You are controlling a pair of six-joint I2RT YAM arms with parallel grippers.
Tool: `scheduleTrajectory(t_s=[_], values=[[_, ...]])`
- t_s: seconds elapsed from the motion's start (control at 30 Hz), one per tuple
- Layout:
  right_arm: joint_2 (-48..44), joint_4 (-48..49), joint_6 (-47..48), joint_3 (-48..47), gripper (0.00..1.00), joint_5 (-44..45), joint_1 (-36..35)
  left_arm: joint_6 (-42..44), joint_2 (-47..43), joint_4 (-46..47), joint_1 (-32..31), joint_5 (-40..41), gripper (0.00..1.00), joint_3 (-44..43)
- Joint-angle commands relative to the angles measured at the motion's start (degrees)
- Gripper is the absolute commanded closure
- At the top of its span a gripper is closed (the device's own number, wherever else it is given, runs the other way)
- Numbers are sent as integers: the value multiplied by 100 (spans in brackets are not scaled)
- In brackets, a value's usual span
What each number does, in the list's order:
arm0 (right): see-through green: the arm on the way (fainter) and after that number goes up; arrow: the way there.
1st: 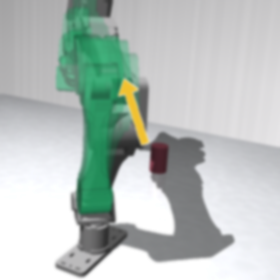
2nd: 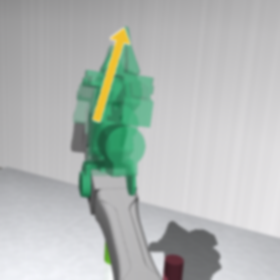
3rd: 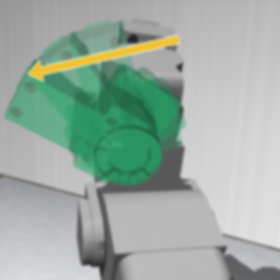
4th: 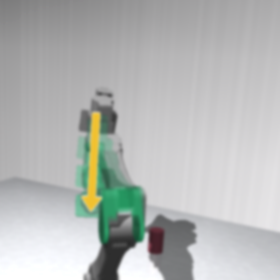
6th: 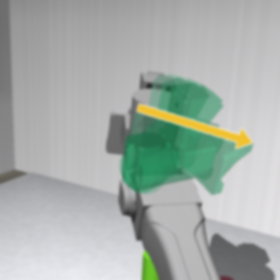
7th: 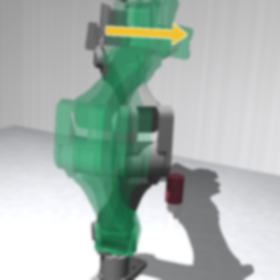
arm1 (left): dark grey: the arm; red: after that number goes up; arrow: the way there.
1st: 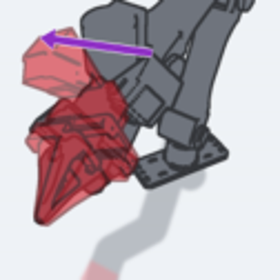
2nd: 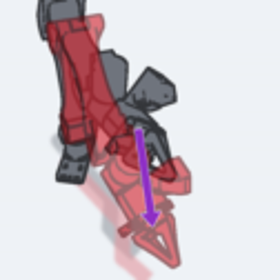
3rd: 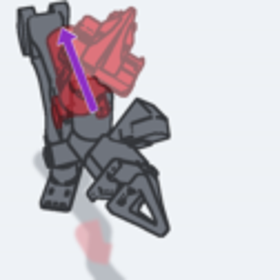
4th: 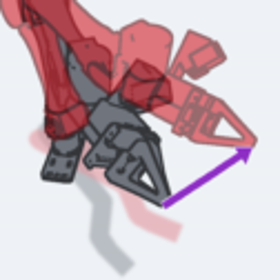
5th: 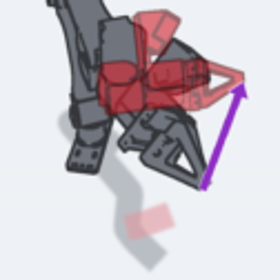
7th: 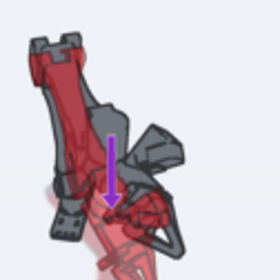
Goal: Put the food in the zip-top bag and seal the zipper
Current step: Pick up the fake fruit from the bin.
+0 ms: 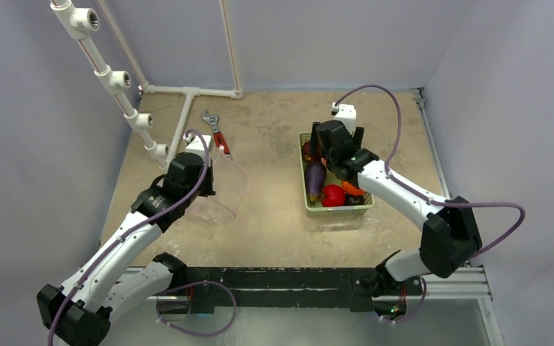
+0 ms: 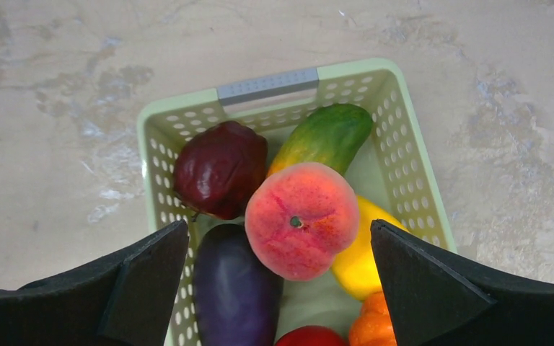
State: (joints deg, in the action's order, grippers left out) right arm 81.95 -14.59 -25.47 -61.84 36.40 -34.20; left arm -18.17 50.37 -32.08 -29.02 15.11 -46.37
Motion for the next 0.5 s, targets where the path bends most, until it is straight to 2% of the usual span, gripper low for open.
scheduleTrajectory(t_s=[0.0, 0.47], values=[[191, -19, 184, -227, 1, 60, 87, 125, -91, 292, -16, -120, 100, 13], [926, 56, 86, -151, 1, 271, 287, 167, -210, 290, -16, -224, 100, 5]])
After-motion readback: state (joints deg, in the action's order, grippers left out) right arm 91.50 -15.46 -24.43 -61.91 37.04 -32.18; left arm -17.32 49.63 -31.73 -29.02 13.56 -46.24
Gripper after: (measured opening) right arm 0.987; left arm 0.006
